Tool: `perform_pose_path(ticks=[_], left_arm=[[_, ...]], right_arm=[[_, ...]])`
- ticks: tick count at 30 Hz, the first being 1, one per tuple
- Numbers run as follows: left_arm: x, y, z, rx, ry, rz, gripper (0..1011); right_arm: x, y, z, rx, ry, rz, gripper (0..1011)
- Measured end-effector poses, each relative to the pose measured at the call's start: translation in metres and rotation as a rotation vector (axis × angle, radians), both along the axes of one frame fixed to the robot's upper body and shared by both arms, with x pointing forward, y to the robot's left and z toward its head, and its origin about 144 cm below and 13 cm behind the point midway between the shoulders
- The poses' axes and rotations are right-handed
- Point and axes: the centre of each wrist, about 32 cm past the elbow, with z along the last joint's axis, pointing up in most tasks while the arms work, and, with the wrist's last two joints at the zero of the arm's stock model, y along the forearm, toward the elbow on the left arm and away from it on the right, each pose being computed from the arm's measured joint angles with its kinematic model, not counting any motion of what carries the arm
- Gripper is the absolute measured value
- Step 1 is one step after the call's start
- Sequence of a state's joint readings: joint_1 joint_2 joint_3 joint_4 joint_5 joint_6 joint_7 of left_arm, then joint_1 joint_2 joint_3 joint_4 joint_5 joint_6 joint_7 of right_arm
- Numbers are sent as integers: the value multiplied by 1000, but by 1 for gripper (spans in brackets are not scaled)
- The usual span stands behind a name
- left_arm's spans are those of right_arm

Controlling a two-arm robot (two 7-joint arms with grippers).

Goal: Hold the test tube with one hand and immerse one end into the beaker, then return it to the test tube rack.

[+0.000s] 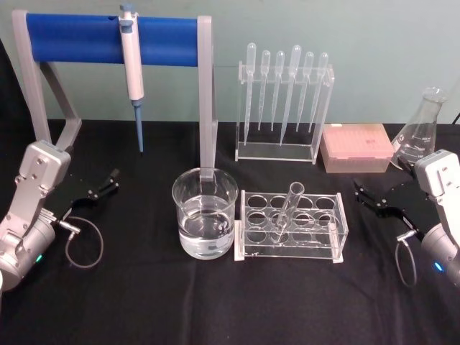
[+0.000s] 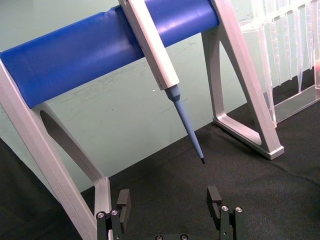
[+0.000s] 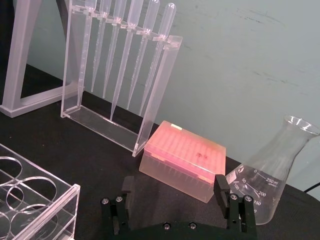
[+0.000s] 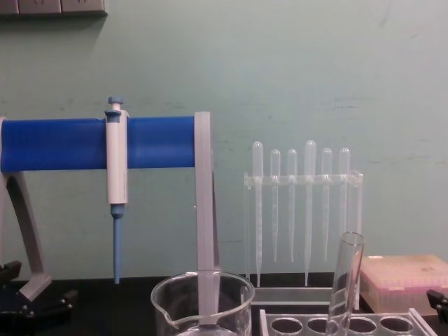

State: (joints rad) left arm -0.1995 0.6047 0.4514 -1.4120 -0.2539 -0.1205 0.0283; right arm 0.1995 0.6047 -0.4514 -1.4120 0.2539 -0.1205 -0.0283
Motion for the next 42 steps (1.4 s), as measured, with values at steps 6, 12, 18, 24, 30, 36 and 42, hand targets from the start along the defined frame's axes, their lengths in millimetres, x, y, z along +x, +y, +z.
perform_pose_path(ticks=[6, 12, 18, 24, 30, 36, 42], left_arm=[[0, 0, 0, 0, 0, 0, 1000], [0, 0, 0, 0, 0, 0, 1000], [0, 0, 0, 0, 0, 0, 1000], [0, 0, 0, 0, 0, 0, 1000], [0, 0, 0, 0, 0, 0, 1000], [0, 0, 0, 0, 0, 0, 1000], [0, 0, 0, 0, 0, 0, 1000]], right_arm=[[0, 0, 0, 0, 0, 0, 1002], [0, 0, 0, 0, 0, 0, 1002], [0, 0, 0, 0, 0, 0, 1002], [0, 0, 0, 0, 0, 0, 1002], [0, 0, 1, 2, -4, 0, 1002], [-2, 0, 15, 19, -36, 18, 1002], [-9, -1, 33, 47, -48, 53, 1002]])
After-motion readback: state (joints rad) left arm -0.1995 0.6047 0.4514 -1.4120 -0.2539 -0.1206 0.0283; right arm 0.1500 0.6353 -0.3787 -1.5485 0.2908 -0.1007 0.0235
